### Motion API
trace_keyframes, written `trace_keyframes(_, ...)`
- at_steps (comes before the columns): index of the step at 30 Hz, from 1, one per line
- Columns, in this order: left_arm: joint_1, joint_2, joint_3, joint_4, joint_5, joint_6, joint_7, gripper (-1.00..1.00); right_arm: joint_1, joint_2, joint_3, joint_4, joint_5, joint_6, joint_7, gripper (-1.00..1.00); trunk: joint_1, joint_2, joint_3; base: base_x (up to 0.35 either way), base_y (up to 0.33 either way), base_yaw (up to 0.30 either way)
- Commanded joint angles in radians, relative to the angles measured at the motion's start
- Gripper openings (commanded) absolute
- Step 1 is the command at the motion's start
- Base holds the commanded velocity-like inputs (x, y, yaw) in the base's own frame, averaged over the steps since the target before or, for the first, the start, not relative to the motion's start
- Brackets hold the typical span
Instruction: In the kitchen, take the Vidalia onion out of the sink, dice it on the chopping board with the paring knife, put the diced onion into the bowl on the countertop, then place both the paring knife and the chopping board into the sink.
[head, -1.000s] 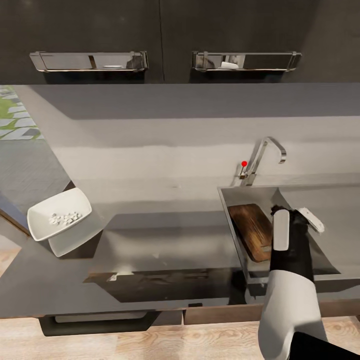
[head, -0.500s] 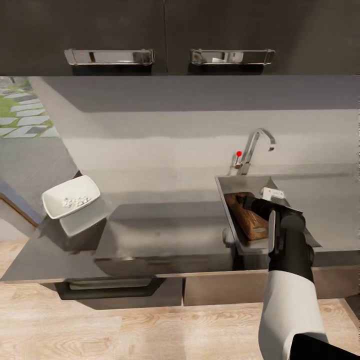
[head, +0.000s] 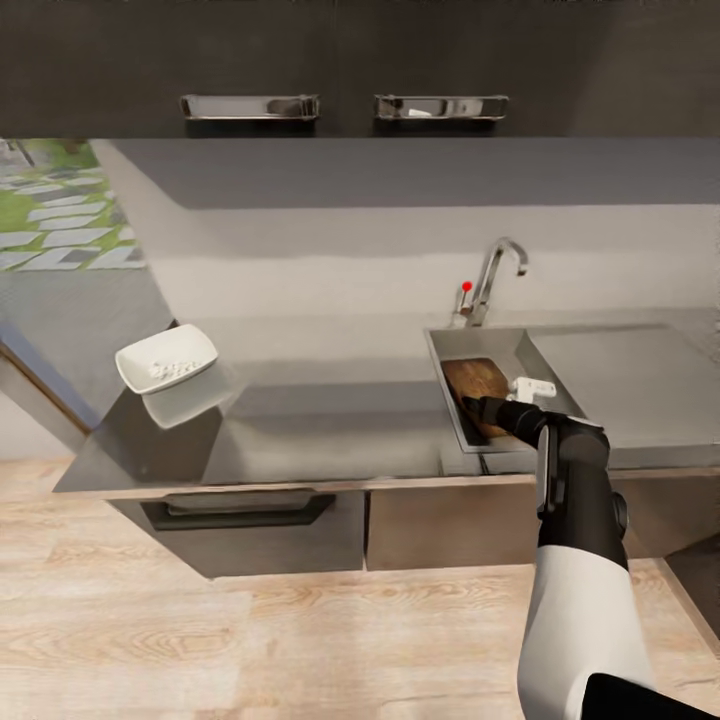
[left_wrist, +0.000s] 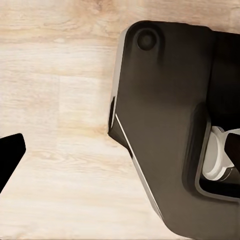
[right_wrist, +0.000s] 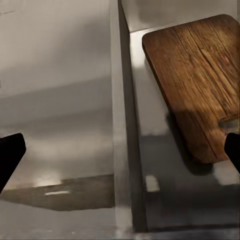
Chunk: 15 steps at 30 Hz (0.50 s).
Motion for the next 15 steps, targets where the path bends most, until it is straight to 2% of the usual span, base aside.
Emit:
trace_keyframes(1, 0.0, 0.0, 0.001, -0.001, 0.011, 0.0, -0.01, 1.0, 0.0, 0.001, -0.003, -0.001, 0.01, 0.002, 0.011, 1.0, 0.0, -0.002, -0.002, -0.338, 0.0, 0.0)
trace_keyframes(15, 0.0, 0.0, 0.001, -0.001, 0.011, 0.0, -0.01, 1.0, 0.046, 0.001, 0.0, -0.002, 0.01, -0.124, 0.011, 1.0, 0.0, -0.002, -0.002, -0.338, 0.0, 0.0)
